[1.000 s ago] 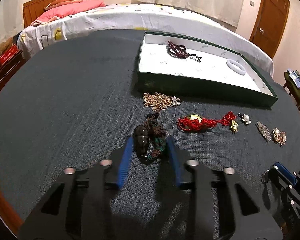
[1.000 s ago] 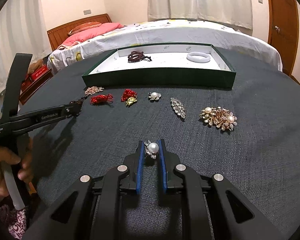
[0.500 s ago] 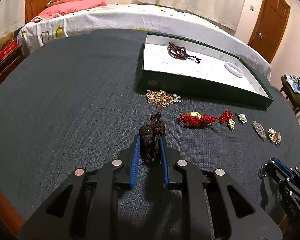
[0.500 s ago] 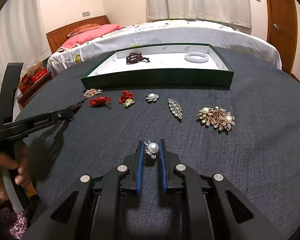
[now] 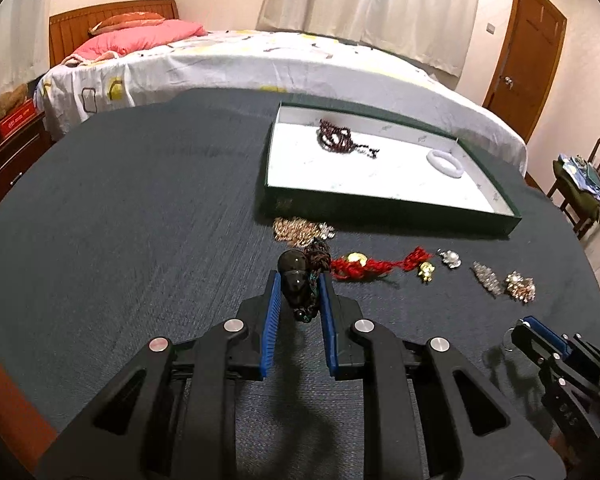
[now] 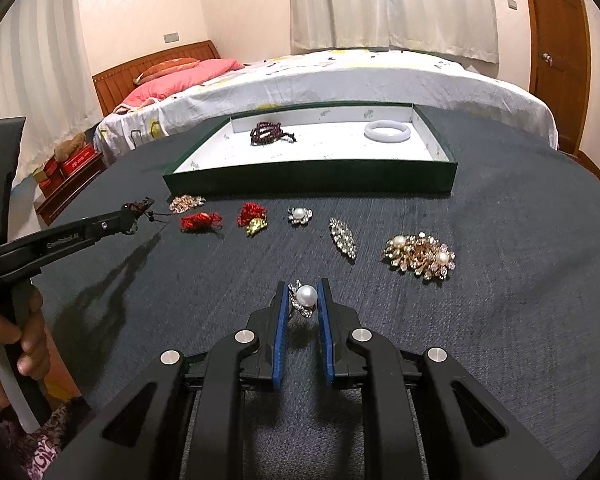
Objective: Organize jewelry
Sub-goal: 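Carry ring and necklace into the green box and open both grippers, then withdraw both tools from the box back over the table, then grasp the red tassel charm with the left gripper while the right gripper grasps the gold pearl brooch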
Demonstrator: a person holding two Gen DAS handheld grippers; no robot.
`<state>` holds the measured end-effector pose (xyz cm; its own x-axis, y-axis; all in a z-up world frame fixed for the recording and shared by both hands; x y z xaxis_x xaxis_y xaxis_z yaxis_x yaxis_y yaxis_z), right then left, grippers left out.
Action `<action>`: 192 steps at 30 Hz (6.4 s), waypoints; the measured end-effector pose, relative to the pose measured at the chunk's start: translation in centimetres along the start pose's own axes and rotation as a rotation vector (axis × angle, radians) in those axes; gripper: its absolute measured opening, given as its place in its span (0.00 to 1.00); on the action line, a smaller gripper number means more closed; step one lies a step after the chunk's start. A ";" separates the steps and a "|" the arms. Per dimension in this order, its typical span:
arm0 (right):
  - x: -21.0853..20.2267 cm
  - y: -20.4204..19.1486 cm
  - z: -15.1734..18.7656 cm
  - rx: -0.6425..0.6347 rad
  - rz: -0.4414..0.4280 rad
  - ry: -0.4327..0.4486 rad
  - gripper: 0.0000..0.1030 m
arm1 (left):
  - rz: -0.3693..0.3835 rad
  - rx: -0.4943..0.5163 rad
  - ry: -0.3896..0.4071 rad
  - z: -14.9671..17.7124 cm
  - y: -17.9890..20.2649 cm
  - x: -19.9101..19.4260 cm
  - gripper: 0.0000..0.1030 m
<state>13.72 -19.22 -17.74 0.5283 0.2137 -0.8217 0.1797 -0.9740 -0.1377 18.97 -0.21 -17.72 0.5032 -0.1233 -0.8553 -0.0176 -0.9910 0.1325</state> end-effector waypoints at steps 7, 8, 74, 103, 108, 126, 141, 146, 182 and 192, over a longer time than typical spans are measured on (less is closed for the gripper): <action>-1.3 0.5 -2.0 0.001 0.010 0.043 0.15 | 0.022 0.022 0.043 -1.4 1.6 -1.7 0.19; -1.5 0.6 -2.5 0.001 0.012 0.052 0.15 | 0.026 0.027 0.049 -1.7 1.9 -1.9 0.19; 16.2 3.3 -23.1 -0.021 0.091 -0.220 0.39 | -0.025 0.055 -0.129 -17.7 3.9 14.9 0.44; 1.7 5.0 -12.2 0.046 0.078 0.048 0.40 | -0.005 0.069 0.132 -9.2 4.7 1.4 0.65; 1.4 4.6 -7.8 0.042 0.078 0.033 0.40 | -0.023 0.071 0.112 -5.9 4.2 1.2 0.65; 2.9 7.7 -3.2 0.105 0.132 -0.079 0.40 | -0.060 0.035 0.051 -0.3 1.3 1.6 0.65; 3.3 8.0 -3.1 0.107 0.126 -0.110 0.49 | -0.041 0.040 0.026 -0.3 2.0 2.3 0.65; 4.0 7.7 -2.9 0.091 0.138 -0.128 0.49 | -0.039 0.040 0.021 -0.2 2.3 2.5 0.65; 3.0 8.5 -3.3 0.116 0.100 -0.091 0.37 | 0.044 0.021 -0.093 -1.5 4.5 6.7 0.57; 3.2 8.6 -3.3 0.121 0.086 -0.094 0.37 | 0.055 0.055 -0.098 -1.6 4.6 6.8 0.23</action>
<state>19.68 -26.62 -19.78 0.4561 0.1272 -0.8808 0.0329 -0.9915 -0.1261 23.69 -5.53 -22.08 0.4135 -0.1792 -0.8927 -0.0918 -0.9837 0.1549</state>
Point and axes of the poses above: each gripper's, at about its wrist camera, not at the fingertips, and x roughly the way its jaws point, y to its right, z to its underside, the point moved 10 cm from there along x, roughly the way its jaws point, and after that the axes turned 15 degrees about -y, right-handed, at the moved point
